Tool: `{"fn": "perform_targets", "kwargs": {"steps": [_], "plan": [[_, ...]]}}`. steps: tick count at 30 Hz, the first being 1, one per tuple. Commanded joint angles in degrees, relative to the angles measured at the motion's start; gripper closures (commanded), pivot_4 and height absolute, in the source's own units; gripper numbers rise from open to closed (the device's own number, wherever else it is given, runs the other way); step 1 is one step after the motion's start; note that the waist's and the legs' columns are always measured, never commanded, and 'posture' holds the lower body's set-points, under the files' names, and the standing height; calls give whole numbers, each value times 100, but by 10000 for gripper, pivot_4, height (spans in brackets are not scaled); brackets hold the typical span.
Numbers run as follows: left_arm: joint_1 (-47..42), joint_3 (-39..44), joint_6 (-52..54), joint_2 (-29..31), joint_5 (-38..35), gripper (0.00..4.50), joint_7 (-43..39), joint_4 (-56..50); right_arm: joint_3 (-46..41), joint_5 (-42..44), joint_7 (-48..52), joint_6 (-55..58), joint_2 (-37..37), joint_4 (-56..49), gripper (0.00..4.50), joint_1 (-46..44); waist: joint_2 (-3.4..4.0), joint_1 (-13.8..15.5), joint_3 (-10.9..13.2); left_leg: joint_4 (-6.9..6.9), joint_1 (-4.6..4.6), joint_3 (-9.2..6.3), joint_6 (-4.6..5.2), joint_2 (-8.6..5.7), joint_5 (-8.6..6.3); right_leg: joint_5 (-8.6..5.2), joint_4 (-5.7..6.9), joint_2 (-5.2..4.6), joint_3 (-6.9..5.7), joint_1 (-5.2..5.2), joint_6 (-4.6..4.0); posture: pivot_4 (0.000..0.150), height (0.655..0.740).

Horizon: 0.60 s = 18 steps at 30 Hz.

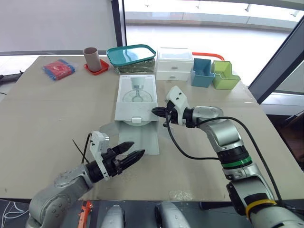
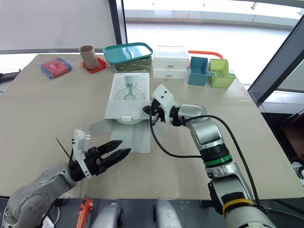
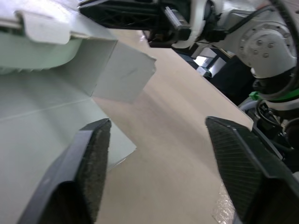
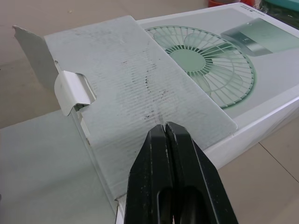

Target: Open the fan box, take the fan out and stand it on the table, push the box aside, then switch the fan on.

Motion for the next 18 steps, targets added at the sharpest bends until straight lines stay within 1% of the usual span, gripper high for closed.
{"fn": "perform_targets", "kwargs": {"steps": [1,3,6,8,12,18], "plan": [[-279,358,1,-565,-414,627,773,447,3,-30,-38,41,31,40,45000,-106,-1,0,0,0,3,1,-1,0,1,0,0,0,0,3,-1,1500,7400],[-421,393,-75,-766,-331,627,904,739,-8,-27,-42,54,12,14,45000,-84,0,1,-1,3,5,2,-2,-1,1,1,0,0,1,5,-1,1500,7400],[-725,628,-83,-1191,-518,627,1319,1310,-32,-37,-77,71,-23,-16,45000,-61,-2,9,-2,4,4,1,-2,-1,1,1,0,2,1,5,-1,1500,7400],[-834,689,-55,-1346,-547,627,1344,1607,-60,-35,-109,104,-46,-54,45000,-46,-4,8,-3,4,3,1,-2,-1,1,2,0,2,0,5,-1,1500,7400],[-1062,896,-14,-1593,-859,627,1401,1968,-83,-25,-128,162,-83,-146,45000,6,-3,14,-3,3,2,1,-2,-2,1,1,-1,1,1,4,-1,1500,7400],[-1350,977,118,-1719,-1079,627,1536,2248,-113,-29,-205,205,-87,-177,45000,7,-4,26,-3,4,1,1,-4,-4,2,1,-1,0,1,5,0,1500,7400]]}}
